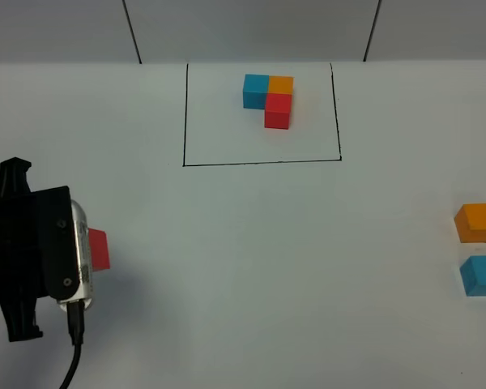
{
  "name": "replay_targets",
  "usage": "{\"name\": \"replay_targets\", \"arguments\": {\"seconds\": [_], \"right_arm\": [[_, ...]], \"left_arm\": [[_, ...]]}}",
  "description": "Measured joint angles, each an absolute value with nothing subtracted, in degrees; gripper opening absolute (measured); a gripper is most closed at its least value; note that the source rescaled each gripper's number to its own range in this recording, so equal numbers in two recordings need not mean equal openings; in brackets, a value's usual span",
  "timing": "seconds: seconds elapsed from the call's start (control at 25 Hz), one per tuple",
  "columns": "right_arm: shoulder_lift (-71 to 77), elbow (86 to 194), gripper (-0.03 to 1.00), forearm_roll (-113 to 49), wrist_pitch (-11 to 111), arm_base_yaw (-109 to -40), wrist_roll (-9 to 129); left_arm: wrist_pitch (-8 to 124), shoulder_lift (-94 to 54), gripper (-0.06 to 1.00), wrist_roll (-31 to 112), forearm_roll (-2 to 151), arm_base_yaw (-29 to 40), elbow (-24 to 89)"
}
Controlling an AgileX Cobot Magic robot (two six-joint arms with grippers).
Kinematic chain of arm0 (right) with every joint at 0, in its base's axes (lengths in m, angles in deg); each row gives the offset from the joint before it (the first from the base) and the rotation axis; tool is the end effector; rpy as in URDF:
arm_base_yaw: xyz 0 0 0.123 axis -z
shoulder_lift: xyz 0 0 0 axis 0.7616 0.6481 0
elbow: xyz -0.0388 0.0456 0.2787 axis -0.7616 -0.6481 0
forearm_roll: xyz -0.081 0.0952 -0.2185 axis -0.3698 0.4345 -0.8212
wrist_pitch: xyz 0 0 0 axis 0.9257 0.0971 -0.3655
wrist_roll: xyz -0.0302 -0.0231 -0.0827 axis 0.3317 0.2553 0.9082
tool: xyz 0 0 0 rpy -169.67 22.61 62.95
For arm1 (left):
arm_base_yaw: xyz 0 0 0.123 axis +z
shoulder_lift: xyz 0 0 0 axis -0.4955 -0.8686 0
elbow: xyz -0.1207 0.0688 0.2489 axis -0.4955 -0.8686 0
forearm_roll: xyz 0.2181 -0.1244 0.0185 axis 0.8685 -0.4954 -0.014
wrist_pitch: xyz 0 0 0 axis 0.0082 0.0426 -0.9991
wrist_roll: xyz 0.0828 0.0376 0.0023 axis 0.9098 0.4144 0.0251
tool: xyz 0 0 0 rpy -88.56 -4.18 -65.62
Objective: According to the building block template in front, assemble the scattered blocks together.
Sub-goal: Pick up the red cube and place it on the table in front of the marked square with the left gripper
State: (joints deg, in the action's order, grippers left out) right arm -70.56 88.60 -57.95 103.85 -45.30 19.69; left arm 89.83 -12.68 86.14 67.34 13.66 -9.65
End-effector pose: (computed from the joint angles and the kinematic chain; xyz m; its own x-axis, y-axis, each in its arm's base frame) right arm -0.0126 -0.0244 0.2785 -0.4030 0.1878 -0.8957 0.3884 0.9213 0.0185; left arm 0.1936 -0.0749 0.2433 -0.0278 0.9175 -0.3968 0.8892 0.2040 0.4096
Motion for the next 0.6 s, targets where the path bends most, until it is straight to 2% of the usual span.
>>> {"name": "replay_targets", "arguments": {"seconds": [0.16,0.6], "right_arm": [[-70.6,88.6,0.0,-57.9,103.8,-45.3,19.7],[-70.6,88.6,0.0,-57.9,103.8,-45.3,19.7]], "left_arm": [[88.3,-15.7,0.54,85.8,65.9,10.6,-7.1],[88.0,-34.1,0.54,83.1,65.9,0.5,9.2]]}}
